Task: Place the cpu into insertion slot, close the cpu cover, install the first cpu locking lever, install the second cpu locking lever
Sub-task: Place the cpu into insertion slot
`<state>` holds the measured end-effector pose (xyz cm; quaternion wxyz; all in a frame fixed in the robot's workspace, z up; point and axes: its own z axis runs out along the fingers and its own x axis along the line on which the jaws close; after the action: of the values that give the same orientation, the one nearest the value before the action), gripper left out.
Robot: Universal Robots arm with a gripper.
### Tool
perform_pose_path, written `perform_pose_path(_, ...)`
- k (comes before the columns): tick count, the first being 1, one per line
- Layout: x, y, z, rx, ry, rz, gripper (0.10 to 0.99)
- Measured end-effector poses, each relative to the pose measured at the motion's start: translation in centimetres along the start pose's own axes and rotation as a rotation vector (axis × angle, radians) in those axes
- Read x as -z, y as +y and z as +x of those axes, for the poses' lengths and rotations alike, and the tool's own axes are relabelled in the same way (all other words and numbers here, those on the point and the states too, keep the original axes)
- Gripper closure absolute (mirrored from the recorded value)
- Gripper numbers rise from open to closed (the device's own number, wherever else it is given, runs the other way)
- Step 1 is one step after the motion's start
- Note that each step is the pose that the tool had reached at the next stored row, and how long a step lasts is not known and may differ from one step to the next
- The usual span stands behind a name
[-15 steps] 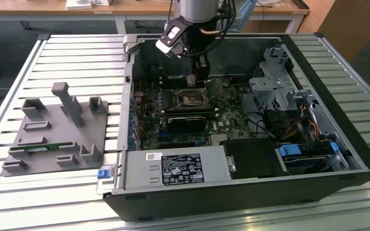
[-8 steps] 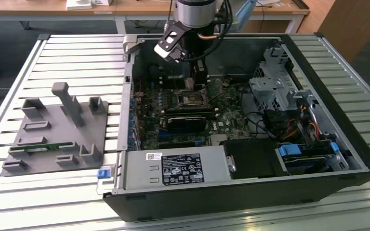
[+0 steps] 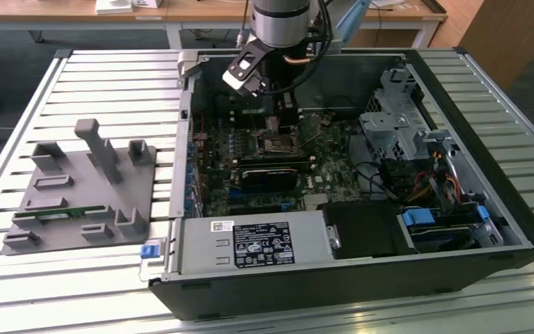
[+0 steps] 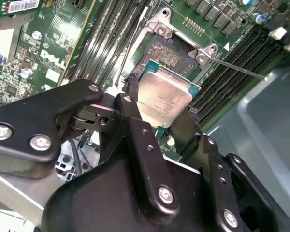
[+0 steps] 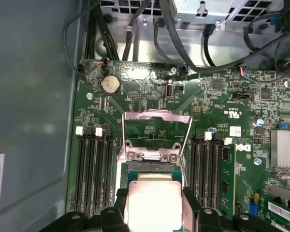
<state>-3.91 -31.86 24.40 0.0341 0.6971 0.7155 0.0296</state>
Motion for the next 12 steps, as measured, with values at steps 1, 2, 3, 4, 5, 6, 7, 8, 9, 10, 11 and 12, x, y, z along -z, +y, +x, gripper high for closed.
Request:
perform_pose_path(1,-0.19,-0.02,0.01,0.0,-0.0011,0.0,0.561)
perform_pose_path(2,-0.37,-0.05,0.01,-0.001,-0.0022,0.0,0.561)
perform_pose_path(3,-0.54,-0.08,0.01,-0.003,-0.0031,0.0,0.561)
perform_pose_path(4,-0.7,-0.11,0.01,-0.007,-0.0043,0.0,0.561)
perform_pose_path(5,-0.85,-0.14,0.02,-0.012,-0.0051,0.0,0.561)
perform_pose_path(6,-0.98,-0.16,0.02,-0.014,-0.0053,0.0,0.561)
perform_pose_path(7,-1.11,-0.17,0.02,-0.015,-0.0053,0.0,0.561)
perform_pose_path(8,-1.24,-0.19,0.02,-0.015,-0.0054,0.0,0.561)
perform_pose_path(9,-1.39,-0.21,0.02,-0.015,-0.0056,0.0,0.561)
perform_pose_path(10,-1.54,-0.23,0.02,-0.015,-0.0058,0.0,0.561)
perform_pose_path(11,-1.68,-0.26,0.03,-0.015,-0.0059,0.0,0.561)
perform_pose_path(12,-1.79,-0.28,0.03,-0.016,-0.006,0.0,0.561)
